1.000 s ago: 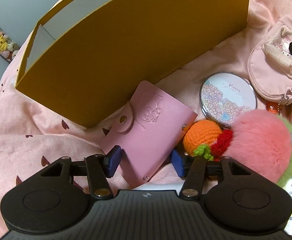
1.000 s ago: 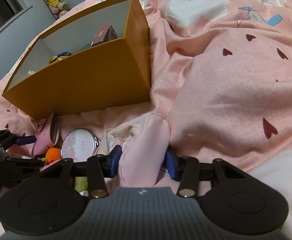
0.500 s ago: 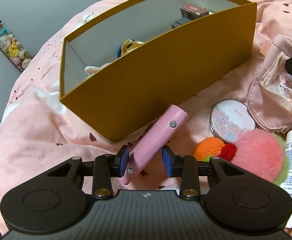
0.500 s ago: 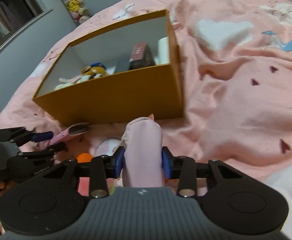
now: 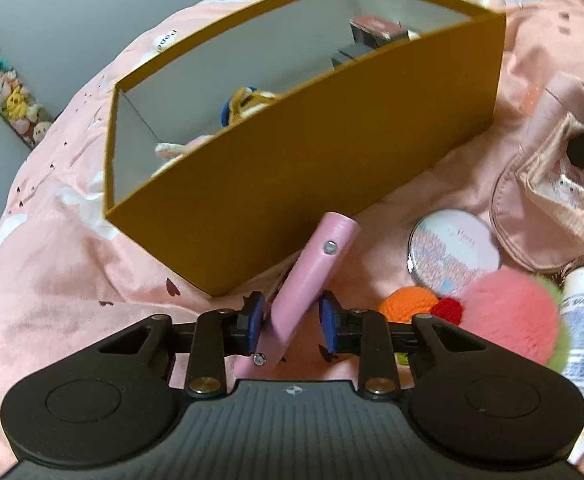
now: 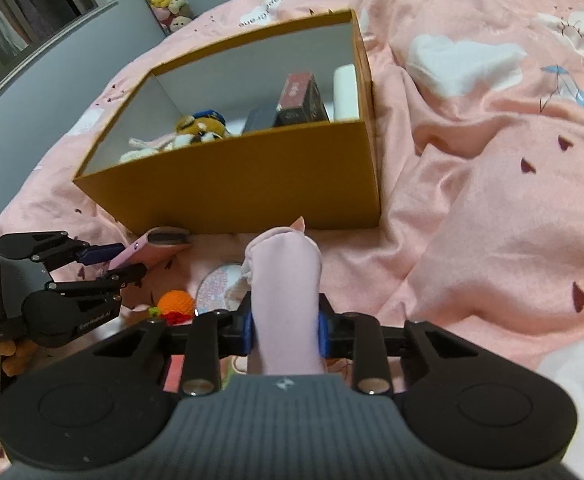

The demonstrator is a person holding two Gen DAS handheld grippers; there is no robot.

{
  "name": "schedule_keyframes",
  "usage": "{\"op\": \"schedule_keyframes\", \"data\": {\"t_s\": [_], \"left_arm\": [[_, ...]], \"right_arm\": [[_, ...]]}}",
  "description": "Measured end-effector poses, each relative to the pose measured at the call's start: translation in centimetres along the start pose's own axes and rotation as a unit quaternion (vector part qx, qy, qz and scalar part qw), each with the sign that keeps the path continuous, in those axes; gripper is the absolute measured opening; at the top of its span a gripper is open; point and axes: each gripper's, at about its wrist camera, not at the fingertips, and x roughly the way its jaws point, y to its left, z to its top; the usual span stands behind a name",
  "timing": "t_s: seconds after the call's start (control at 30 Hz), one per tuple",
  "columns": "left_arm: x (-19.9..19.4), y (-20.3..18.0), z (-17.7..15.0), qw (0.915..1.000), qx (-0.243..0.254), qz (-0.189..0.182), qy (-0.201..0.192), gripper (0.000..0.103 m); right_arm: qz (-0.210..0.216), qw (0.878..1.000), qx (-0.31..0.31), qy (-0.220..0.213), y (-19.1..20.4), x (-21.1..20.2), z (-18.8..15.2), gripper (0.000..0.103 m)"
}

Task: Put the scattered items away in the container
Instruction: 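Grasp the pink wallet with the left gripper while the right grasps the pink pouch, then carry the pink wallet and pink pouch over the orange box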

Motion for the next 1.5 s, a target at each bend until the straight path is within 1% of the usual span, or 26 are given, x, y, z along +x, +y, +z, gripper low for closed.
{"op": "schedule_keyframes", "data": {"t_s": [0.07,0.13,0.3,0.43,0.57,0.67,0.77,0.87,0.93,1.0,1.17,1.27,1.37,1.5], "left_arm": [[-0.4,0.6,0.1,0.9998,-0.016,-0.013,-0.004,0.024],[-1.0,1.1,0.2,0.9991,-0.033,-0.026,-0.008,0.022],[-2.7,2.3,0.5,0.9967,-0.066,-0.043,-0.021,0.021],[-4.9,3.2,0.8,0.9938,-0.079,-0.068,-0.040,0.021],[-7.7,4.4,1.6,0.9886,-0.096,-0.096,-0.066,0.021],[-9.5,5.5,2.7,0.9841,-0.110,-0.108,-0.089,0.021],[-10.7,7.1,4.4,0.9778,-0.134,-0.119,-0.109,0.021],[-10.9,8.3,6.3,0.9745,-0.150,-0.109,-0.126,0.021],[-10.7,8.9,7.4,0.9738,-0.155,-0.096,-0.136,0.021],[-10.1,9.7,8.7,0.9737,-0.162,-0.083,-0.136,0.021],[-7.5,11.0,11.6,0.9792,-0.154,-0.028,-0.129,0.021],[-6.0,12.0,12.8,0.9803,-0.155,-0.014,-0.122,0.021],[-4.9,13.0,13.4,0.9809,-0.157,-0.014,-0.114,0.021],[-4.1,13.8,14.0,0.9828,-0.154,-0.014,-0.101,0.021]], "right_arm": [[0.009,1.000,0.000,-0.010,0.0,-0.9,0.3,0.030],[0.020,1.000,0.002,-0.019,0.2,-1.7,0.7,0.030],[0.027,0.999,-0.007,-0.044,0.8,-3.2,2.2,0.030],[0.039,0.997,-0.017,-0.064,1.6,-4.5,3.7,0.030],[0.049,0.994,-0.030,-0.095,2.9,-6.0,5.6,0.030],[0.052,0.990,-0.041,-0.122,4.2,-6.8,7.3,0.030],[0.051,0.987,-0.050,-0.144,5.4,-7.0,9.0,0.030],[0.046,0.985,-0.053,-0.159,6.3,-6.5,10.8,0.030],[0.043,0.984,-0.054,-0.165,6.8,-5.8,12.1,0.030],[0.038,0.983,-0.057,-0.169,7.3,-4.9,13.2,0.030],[0.021,0.982,-0.058,-0.179,8.1,-1.6,16.2,0.030],[0.019,0.982,-0.045,-0.182,8.5,0.9,17.7,0.030],[0.029,0.985,-0.027,-0.167,8.8,3.9,18.9,0.030],[0.058,0.990,0.008,-0.130,8.9,8.3,20.2,0.030]]}}
